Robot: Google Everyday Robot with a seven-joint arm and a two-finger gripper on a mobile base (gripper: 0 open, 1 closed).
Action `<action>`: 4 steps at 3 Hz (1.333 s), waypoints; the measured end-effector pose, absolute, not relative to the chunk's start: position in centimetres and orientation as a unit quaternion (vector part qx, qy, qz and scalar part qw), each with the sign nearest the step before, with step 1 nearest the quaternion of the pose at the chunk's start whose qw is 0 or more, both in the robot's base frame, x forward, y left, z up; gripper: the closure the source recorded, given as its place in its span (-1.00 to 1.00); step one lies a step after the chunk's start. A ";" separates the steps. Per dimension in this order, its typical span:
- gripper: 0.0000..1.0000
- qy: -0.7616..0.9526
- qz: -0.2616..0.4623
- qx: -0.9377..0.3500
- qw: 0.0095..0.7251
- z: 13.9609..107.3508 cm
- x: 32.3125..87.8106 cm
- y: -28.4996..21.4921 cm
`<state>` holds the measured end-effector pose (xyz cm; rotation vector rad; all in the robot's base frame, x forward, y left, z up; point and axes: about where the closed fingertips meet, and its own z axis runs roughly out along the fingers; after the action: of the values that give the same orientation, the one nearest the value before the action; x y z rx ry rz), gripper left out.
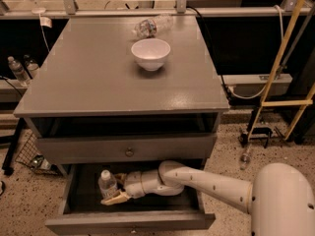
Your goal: Place blue plastic bottle into middle drawer
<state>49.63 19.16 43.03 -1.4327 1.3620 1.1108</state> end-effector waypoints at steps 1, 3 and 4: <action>-1.00 0.543 0.445 -0.573 0.423 43.0 49.5 19.3; -1.00 0.550 0.436 -0.564 0.435 43.7 49.8 17.4; -1.00 0.565 0.432 -0.549 0.439 43.4 50.1 15.2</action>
Offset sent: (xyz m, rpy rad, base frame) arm -0.0010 0.0015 0.0001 0.0011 0.0009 0.0029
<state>50.14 15.23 43.44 -1.3633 1.4037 1.0732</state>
